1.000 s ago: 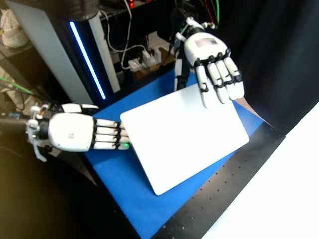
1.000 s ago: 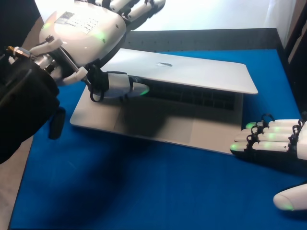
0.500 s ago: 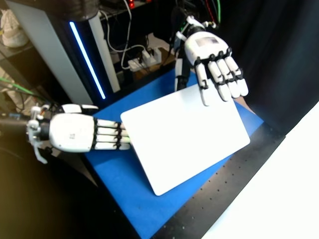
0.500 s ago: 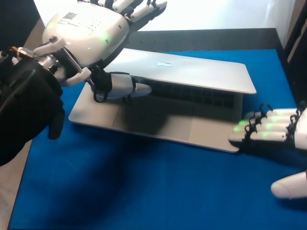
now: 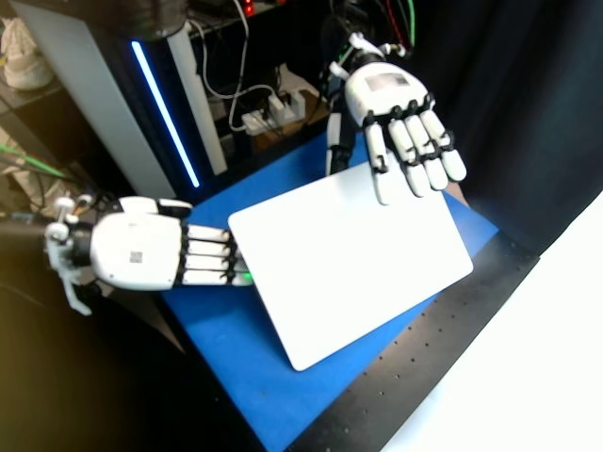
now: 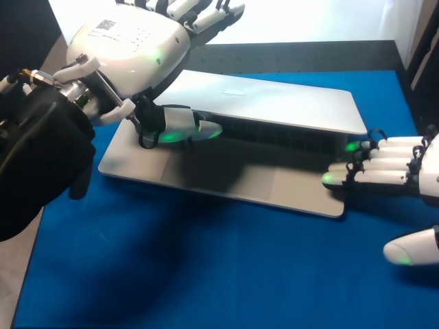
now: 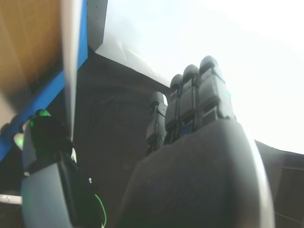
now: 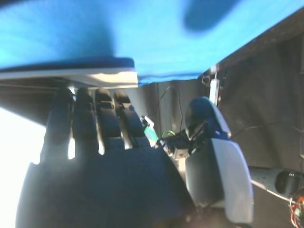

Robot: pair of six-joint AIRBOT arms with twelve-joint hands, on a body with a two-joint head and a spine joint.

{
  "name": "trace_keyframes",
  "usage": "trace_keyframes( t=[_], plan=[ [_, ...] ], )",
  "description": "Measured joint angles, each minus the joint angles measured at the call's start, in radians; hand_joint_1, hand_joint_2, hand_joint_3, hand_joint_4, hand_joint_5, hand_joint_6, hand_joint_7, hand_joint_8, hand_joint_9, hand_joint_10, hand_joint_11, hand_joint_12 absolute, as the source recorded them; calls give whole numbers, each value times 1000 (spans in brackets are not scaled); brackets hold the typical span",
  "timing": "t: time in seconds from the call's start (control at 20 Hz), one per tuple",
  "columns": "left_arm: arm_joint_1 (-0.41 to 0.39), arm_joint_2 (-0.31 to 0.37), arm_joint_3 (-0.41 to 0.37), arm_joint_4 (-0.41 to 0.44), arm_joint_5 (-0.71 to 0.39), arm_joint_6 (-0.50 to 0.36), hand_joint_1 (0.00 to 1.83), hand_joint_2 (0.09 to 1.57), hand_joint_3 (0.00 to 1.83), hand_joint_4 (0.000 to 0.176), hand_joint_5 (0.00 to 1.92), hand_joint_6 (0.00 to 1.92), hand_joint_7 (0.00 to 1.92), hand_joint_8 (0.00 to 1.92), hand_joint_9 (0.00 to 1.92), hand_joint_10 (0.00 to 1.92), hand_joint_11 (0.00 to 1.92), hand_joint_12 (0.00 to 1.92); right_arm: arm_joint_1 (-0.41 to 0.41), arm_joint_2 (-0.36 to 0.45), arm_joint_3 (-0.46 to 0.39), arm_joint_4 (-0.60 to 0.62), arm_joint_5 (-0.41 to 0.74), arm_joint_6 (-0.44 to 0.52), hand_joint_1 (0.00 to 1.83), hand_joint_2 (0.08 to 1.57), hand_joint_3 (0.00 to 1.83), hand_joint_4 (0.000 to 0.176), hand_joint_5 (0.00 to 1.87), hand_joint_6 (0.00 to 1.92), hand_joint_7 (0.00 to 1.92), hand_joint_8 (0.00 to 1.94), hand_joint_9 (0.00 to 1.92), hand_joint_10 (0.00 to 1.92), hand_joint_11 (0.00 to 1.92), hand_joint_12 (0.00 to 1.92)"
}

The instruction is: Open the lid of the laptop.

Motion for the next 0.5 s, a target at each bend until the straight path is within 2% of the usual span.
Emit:
trace_keyframes(
  t=[0.15,0.25,0.5],
  plan=[
    [0,0,0,0,-2,0,709,970,0,137,114,6,77,5,54,8,8,34,21,-23,11,-5,0,0,0,1227,0,0,18,3,0,0,0,0,0,0],
    [0,-2,0,0,-5,0,729,971,0,145,99,2,56,1,39,1,0,6,37,-58,23,-14,-3,0,0,1216,0,0,1,0,3,1,0,0,0,0],
    [0,-2,0,1,-7,0,722,979,1,143,90,2,74,11,63,13,52,27,49,-133,53,-11,0,-1,0,1221,0,0,1,0,0,0,0,0,0,0]
  ],
)
